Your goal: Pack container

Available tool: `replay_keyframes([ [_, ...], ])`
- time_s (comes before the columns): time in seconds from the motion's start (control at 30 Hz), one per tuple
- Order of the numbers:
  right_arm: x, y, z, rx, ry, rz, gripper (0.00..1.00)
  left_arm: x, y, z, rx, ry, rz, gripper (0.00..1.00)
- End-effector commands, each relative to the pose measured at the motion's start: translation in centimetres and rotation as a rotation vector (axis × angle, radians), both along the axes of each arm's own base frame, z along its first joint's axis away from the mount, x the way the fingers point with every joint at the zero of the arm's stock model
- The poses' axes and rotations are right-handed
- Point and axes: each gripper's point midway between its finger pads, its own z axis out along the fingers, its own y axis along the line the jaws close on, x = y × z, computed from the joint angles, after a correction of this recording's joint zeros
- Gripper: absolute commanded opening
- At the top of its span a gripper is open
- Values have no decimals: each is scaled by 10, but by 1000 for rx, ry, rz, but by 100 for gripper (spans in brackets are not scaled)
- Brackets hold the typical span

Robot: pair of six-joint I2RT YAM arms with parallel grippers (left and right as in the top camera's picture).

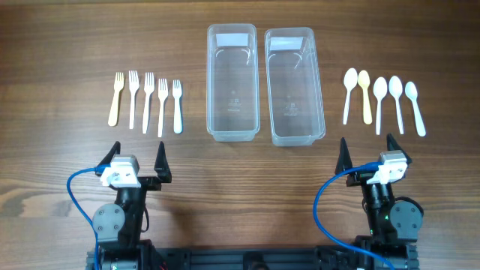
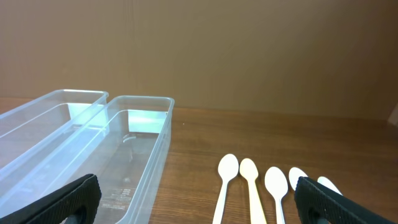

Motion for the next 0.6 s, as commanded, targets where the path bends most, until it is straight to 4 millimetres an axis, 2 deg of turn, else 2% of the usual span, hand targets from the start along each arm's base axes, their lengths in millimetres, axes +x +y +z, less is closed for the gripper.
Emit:
replay_keyframes([
  [0.0, -1, 4, 2, -12, -12, 20, 100, 0, -4, -3, -7, 1, -22, 100],
  [0.43, -1, 3, 3, -14, -14, 16, 100, 0, -4, -3, -7, 1, -22, 100],
  [0.5, 0, -3, 6, -14, -28, -20, 100, 0, -4, -3, -7, 1, -22, 100],
  [0.57, -1, 1, 12, 15, -49, 2, 100, 0, -4, -3, -7, 1, -22, 100],
])
